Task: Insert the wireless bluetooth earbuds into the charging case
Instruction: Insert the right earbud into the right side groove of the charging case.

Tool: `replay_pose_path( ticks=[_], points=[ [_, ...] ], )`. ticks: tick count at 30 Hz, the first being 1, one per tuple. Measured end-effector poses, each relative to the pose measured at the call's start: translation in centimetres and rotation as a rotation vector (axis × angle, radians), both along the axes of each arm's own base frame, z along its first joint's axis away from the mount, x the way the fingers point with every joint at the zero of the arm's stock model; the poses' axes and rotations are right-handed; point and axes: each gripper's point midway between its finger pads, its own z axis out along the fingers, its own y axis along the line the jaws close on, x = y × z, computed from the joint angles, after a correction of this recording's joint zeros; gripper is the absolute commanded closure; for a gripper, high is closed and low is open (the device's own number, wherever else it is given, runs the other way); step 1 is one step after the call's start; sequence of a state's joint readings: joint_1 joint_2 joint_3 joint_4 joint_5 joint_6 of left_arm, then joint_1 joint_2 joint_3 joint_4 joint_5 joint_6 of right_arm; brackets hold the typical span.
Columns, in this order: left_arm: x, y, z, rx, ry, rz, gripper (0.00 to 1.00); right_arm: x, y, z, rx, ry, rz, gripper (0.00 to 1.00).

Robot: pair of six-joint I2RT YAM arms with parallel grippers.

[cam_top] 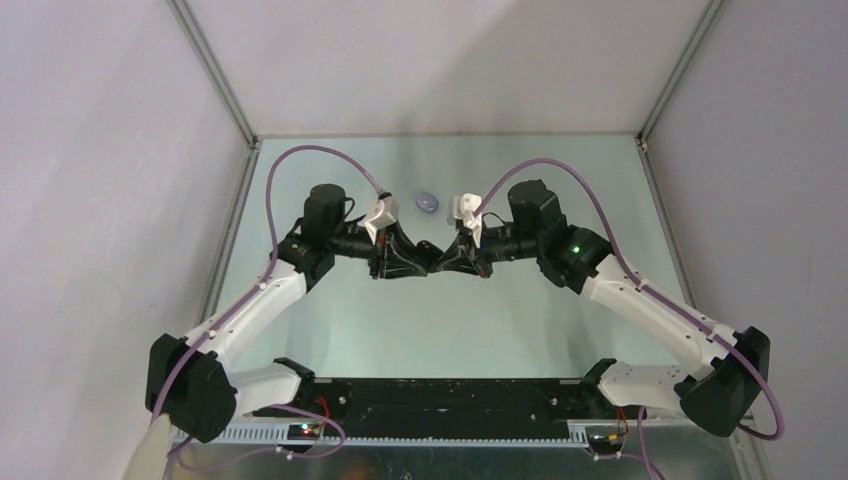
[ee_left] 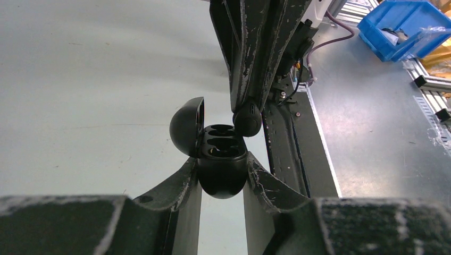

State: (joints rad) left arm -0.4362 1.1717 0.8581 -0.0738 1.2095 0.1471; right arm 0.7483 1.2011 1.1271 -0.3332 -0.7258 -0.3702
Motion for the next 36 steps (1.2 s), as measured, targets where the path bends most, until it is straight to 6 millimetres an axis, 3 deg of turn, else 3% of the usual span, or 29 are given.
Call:
replay_pose_path(
  ticks=[24,36],
  points=[
    [-0.2,0.08,-0.26,0.008,0.01,-0.004,0.99,0.9,-0.32,0.11,-0.022,-0.078,-0.049,1.0],
    [-0.38,0.16,-0.43,0.015,0.025,-0.005,0.99,0.11,-0.4,-0.32,-0.034,-0.071,-0.005,1.0]
  ],
)
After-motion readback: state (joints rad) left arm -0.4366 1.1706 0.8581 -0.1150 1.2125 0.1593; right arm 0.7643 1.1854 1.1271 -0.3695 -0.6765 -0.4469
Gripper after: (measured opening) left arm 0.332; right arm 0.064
